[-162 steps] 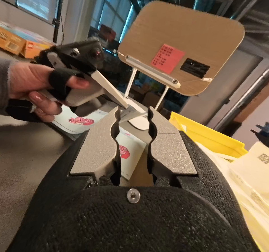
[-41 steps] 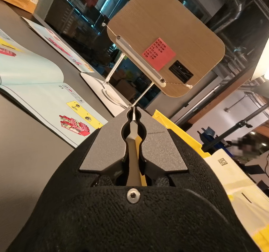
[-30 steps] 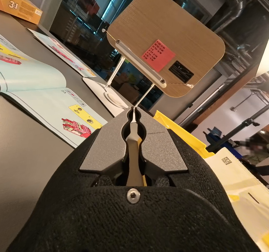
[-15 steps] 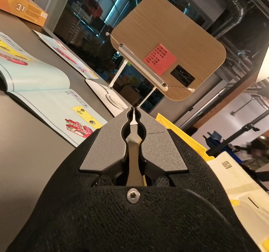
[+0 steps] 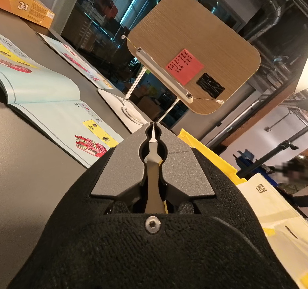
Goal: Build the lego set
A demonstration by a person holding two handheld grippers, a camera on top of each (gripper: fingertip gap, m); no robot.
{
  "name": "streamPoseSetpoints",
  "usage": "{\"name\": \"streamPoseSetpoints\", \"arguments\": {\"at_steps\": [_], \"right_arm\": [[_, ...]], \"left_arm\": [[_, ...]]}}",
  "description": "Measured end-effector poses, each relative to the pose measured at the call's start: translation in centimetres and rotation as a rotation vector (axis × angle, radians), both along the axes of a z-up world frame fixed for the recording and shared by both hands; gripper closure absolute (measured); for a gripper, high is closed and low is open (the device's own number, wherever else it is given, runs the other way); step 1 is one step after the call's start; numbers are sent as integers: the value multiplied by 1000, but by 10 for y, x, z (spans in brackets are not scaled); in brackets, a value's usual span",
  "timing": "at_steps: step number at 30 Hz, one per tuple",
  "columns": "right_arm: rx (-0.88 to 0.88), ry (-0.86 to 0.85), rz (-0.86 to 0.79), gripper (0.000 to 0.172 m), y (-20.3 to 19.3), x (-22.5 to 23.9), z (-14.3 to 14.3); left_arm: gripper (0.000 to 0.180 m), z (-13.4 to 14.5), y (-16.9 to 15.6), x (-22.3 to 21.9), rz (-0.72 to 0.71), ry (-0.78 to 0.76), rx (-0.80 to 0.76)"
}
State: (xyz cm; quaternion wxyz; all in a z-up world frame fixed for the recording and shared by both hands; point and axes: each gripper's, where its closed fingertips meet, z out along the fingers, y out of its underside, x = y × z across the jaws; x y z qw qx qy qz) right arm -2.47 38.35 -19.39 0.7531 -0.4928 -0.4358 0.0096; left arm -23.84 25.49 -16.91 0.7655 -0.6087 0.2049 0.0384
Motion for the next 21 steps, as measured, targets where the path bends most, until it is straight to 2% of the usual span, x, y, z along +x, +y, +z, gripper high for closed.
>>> {"name": "streamPoseSetpoints", "arguments": {"at_steps": [4,7,11,13,16,18,20,21], "right_arm": [[-2,7,0,172,1,0,0],[-34,35,-19,172,8,3,-1],[-39,56,-45,172,12,9,0],[-32,58,-57,172,13,11,1],[-26,61,-57,172,12,12,2],[-27,64,-51,172,12,11,2],[-31,73,-41,172,11,10,3],[-33,77,-38,172,11,10,4]], "left_arm": [[180,-1,0,1,-7,0,-11],[180,6,-6,13,-17,75,6],[180,43,-34,48,-83,116,66],[180,74,-56,47,-48,39,66],[177,109,-100,14,65,-112,44],[174,117,-122,-32,191,-158,-40],[171,106,-137,-90,348,-206,-234],[180,91,-143,-115,403,-212,-381]]}}
